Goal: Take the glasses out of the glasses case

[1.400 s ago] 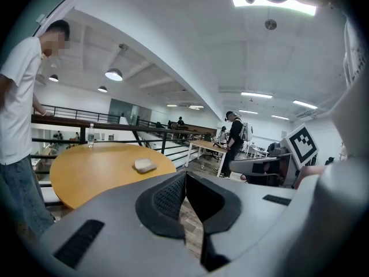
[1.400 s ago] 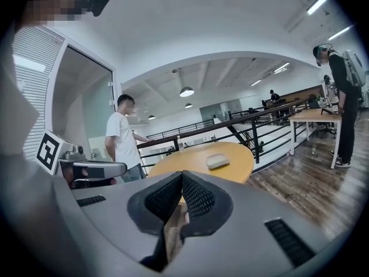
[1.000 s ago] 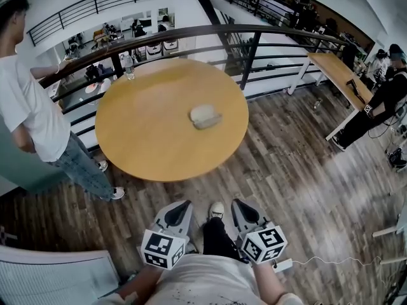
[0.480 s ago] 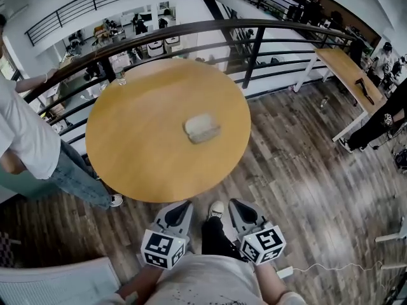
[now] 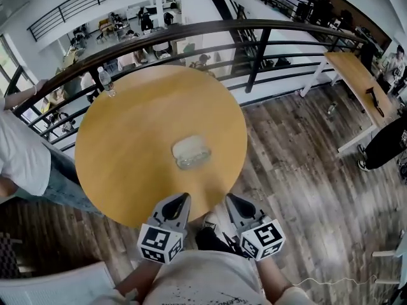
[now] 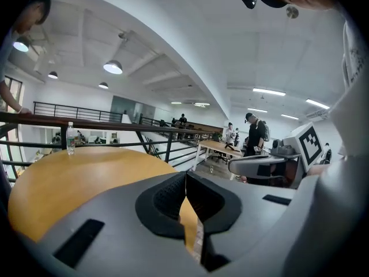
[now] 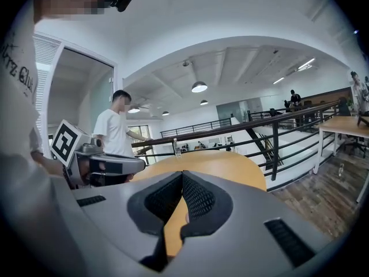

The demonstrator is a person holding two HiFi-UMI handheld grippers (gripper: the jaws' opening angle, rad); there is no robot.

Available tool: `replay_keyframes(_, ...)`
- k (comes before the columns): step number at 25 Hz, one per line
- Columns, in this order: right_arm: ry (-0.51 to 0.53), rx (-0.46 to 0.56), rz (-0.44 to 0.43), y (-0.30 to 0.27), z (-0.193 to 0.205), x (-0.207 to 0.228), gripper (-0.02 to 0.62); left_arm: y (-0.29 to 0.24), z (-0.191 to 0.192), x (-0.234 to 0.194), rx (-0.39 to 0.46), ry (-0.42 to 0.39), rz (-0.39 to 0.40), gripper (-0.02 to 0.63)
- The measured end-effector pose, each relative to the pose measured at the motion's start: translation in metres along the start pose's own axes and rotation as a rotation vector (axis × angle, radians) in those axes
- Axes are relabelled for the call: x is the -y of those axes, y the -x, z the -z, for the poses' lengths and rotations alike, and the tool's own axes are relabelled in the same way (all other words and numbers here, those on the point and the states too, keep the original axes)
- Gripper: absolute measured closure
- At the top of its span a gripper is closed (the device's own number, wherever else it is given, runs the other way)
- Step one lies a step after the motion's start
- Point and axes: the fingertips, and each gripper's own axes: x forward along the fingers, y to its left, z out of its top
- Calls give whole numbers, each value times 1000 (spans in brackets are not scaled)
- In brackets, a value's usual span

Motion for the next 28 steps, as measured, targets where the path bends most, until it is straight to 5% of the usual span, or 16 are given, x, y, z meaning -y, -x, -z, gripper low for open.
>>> replay_keyframes(11, -43, -19, -48, -37, -24, 74, 571, -60, -38, -18, -5, -15, -73, 581)
replay_keyframes(28, -79, -29, -22, -81, -23, 82, 571, -86, -46, -57, -23, -18, -9, 581)
